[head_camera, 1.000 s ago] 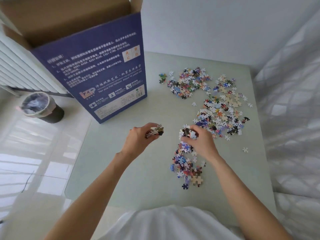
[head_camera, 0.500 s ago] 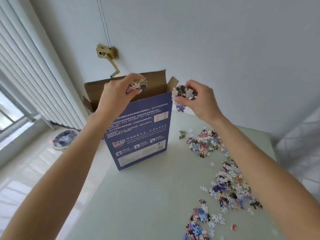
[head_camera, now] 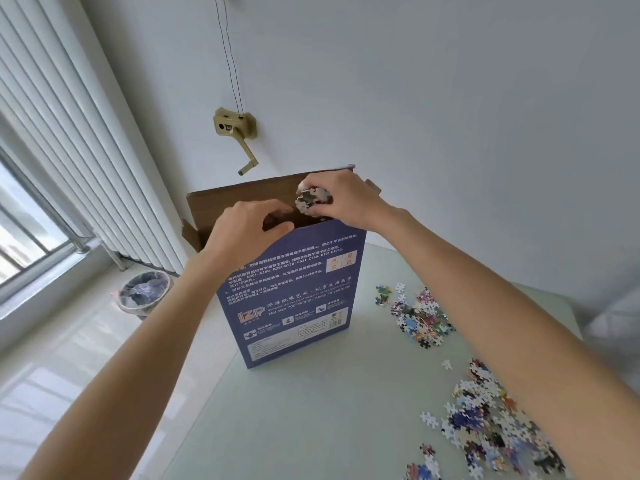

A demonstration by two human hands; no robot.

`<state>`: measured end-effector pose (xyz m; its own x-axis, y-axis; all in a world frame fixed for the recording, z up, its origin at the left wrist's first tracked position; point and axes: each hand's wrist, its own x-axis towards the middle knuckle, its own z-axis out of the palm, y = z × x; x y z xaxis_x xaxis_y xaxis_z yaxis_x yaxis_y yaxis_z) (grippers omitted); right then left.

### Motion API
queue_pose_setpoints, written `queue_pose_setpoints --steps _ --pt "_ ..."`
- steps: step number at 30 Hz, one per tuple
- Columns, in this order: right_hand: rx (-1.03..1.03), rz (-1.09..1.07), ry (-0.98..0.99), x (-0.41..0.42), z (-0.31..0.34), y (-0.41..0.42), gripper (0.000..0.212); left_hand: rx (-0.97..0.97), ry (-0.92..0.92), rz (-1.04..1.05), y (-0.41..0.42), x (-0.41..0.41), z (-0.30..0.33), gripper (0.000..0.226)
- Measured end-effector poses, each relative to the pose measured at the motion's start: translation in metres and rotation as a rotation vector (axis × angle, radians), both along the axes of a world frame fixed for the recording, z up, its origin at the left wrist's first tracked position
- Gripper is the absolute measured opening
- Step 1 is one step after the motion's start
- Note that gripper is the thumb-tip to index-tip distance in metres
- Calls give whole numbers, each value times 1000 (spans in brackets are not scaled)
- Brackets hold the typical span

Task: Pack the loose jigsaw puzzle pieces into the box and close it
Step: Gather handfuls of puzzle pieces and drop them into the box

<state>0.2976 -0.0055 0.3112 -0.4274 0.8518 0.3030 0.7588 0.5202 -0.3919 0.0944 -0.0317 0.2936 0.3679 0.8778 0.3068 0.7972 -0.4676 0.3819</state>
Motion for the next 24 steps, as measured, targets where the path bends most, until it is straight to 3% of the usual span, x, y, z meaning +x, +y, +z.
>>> queue_pose_setpoints --steps 3,8,11,15,19,24 --pt "-79 -4 -32 -3 -5 4 35 0 -2 18 -3 -4 -1 19" --pt "-107 -9 -66 -6 -6 2 10 27 -58 -20 -9 -7 -5 10" --pt "-64 -41 -71 -8 -5 -5 7 89 -69 -17 -13 -6 -6 11" --pt "134 -128 90 -9 -6 -36 10 320 -64 -19 -24 -5 -5 12" --pt "405 -302 129 1 -44 -113 14 588 -129 -157 -47 5 -18 16" --pt "181 -560 114 33 -130 -218 16 463 -269 -351 -97 41 -72 16"
